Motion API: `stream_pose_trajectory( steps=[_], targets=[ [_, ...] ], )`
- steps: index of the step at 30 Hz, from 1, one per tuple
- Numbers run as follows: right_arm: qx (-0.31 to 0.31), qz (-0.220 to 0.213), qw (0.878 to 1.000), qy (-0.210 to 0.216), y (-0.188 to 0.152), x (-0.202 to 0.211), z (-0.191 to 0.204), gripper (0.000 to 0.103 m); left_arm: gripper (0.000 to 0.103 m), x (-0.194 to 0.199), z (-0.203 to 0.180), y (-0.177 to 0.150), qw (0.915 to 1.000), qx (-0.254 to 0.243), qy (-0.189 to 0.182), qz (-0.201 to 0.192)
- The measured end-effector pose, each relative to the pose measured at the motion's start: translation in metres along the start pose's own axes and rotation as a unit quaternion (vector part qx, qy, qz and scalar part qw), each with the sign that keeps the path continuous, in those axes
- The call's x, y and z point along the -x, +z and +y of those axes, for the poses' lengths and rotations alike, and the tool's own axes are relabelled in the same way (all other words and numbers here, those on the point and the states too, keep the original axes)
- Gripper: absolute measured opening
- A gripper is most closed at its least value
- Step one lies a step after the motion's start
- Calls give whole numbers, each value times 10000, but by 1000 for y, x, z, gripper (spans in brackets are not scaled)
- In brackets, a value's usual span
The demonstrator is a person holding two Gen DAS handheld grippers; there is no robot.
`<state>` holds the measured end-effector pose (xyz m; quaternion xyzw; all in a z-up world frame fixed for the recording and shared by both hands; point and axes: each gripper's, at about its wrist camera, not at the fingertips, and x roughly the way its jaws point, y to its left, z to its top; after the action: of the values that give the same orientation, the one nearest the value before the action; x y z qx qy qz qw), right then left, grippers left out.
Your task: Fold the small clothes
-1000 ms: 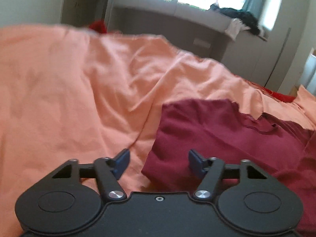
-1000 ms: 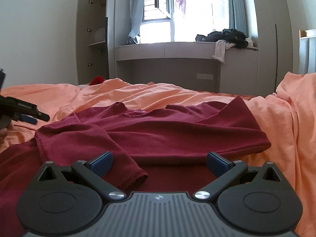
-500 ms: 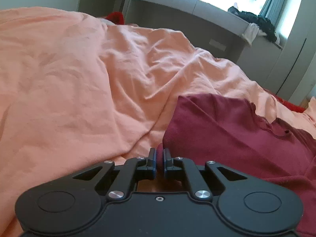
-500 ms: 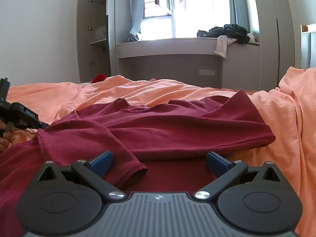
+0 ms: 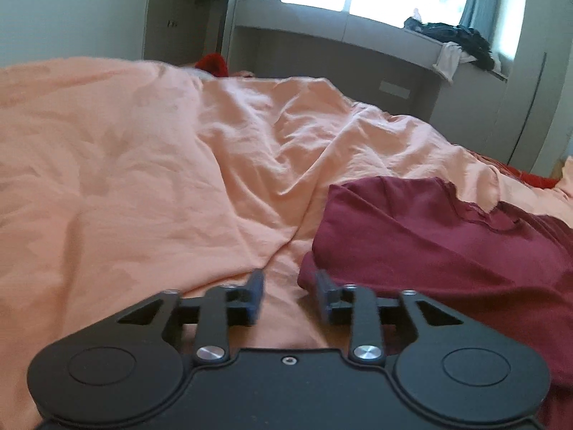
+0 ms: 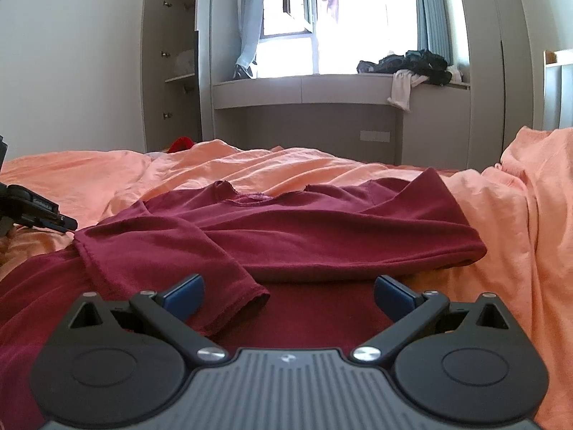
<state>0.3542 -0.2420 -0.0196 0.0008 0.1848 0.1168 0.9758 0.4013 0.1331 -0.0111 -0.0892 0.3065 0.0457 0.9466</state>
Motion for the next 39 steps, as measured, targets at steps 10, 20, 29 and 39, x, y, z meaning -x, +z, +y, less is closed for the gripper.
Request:
stream_pose_trajectory(
  steps=[10,20,29,39],
  targets=[
    [657,-280,9974,48,-6,57,16,103,101,107,-38,-37,9923,-885,-136,-859],
    [2978,691,9508,502,-31,119,49,103,102,185,-64,-114,9739,-1879,-493,-1178],
    [4623,1770,8683,-301,-104,113,80,103,102,187,-65,-185,9695,-2267,-489,-791],
    [5877,1964,7800,-868,-161,91,90,102,102,185,-67,-200,9705,-2255,-535,-662]
  ],
)
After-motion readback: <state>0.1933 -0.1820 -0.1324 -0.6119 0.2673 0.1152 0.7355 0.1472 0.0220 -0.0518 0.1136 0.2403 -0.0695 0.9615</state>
